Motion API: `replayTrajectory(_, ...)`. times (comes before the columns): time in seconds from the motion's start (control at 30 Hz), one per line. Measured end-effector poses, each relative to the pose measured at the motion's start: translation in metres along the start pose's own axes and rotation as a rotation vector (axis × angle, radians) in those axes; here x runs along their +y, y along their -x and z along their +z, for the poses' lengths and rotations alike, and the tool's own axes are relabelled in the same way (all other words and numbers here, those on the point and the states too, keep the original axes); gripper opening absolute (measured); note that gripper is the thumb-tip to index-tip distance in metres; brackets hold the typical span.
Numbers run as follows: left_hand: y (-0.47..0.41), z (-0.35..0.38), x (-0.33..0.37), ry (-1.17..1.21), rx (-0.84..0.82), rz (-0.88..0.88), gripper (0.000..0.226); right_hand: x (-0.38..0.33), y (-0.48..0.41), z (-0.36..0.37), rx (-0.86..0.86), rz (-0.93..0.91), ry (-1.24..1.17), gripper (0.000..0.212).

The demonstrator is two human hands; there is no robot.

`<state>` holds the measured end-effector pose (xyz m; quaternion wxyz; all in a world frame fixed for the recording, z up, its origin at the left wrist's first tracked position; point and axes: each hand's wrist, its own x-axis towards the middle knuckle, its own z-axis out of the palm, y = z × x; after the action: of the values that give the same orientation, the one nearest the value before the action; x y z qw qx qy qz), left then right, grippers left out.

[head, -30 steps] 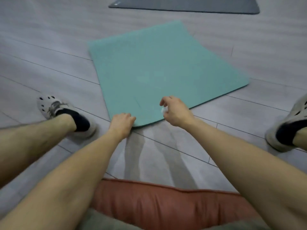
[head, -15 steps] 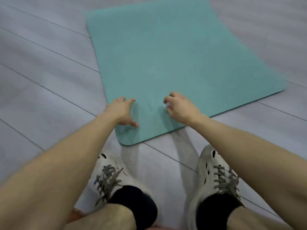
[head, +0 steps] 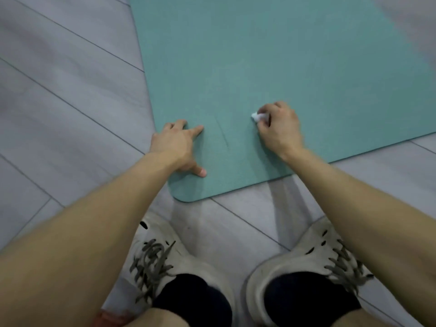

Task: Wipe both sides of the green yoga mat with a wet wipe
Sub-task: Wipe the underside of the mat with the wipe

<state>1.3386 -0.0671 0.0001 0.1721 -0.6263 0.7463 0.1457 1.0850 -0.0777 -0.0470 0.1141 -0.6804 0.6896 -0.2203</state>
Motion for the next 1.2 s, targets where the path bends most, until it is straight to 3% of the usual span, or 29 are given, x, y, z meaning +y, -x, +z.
replayTrajectory(0.07,0.002,0.0,0.002,0.001,0.014,-0.008,0.141,-0.025,0.03,0.014,-0.072,-0.091,-0.066,0.021)
replayTrajectory(0.17,0.003,0.0,0.003,-0.004,0.027,-0.009,0.141,-0.059,0.105,0.019,-0.423,-0.523,-0.177,0.022)
replayTrajectory(0.23,0.004,0.0,0.004,0.007,0.018,-0.012,0.142,-0.05,0.099,0.008,-0.494,-0.662,-0.148,0.02)
replayTrajectory(0.3,0.004,-0.003,0.006,0.024,0.012,-0.025,0.141,-0.021,0.052,0.001,-0.307,-0.524,-0.083,0.021)
replayTrajectory(0.37,0.004,-0.006,0.007,0.029,0.006,-0.029,0.141,0.006,0.007,-0.008,-0.079,-0.196,0.0,0.023)
replayTrajectory(0.43,0.006,-0.009,0.009,0.026,0.001,-0.038,0.14,0.006,0.0,-0.006,0.002,0.031,-0.026,0.028)
replayTrajectory(0.47,0.006,-0.01,0.01,0.025,-0.004,-0.038,0.14,-0.009,0.014,0.002,-0.038,0.014,-0.056,0.029)
replayTrajectory(0.6,0.006,-0.007,0.01,0.017,0.015,-0.031,0.14,-0.062,0.111,0.013,-0.501,-0.618,-0.18,0.028)
replayTrajectory(0.63,0.005,-0.005,0.01,0.012,0.013,-0.027,0.141,-0.055,0.111,0.007,-0.533,-0.705,-0.168,0.028)
replayTrajectory(0.7,0.005,-0.005,0.01,0.014,0.003,-0.026,0.141,-0.024,0.073,-0.005,-0.396,-0.603,-0.131,0.03)
replayTrajectory(0.8,0.004,-0.007,0.01,0.013,-0.01,-0.028,0.142,0.034,0.013,-0.03,-0.027,-0.081,0.027,0.024)
replayTrajectory(0.87,0.003,-0.008,0.011,0.011,-0.011,-0.033,0.143,0.034,0.016,-0.029,0.052,0.141,0.027,0.024)
replayTrajectory(0.93,0.003,-0.006,0.011,0.01,-0.023,-0.033,0.144,0.0,0.054,-0.011,-0.074,-0.007,-0.072,0.024)
replayTrajectory(1.0,0.003,-0.005,0.012,0.007,-0.018,-0.038,0.144,-0.025,0.105,0.001,-0.302,-0.387,-0.148,0.026)
replayTrajectory(1.07,0.001,-0.005,0.013,0.003,-0.026,-0.025,0.142,-0.014,0.109,-0.009,-0.351,-0.542,-0.112,0.032)
replayTrajectory(1.13,-0.001,-0.003,0.013,0.01,-0.039,-0.024,0.142,0.026,0.075,-0.027,-0.183,-0.333,-0.027,0.028)
replayTrajectory(1.2,-0.002,-0.002,0.015,-0.009,-0.073,-0.025,0.143,0.066,0.045,-0.046,0.02,0.022,0.06,0.024)
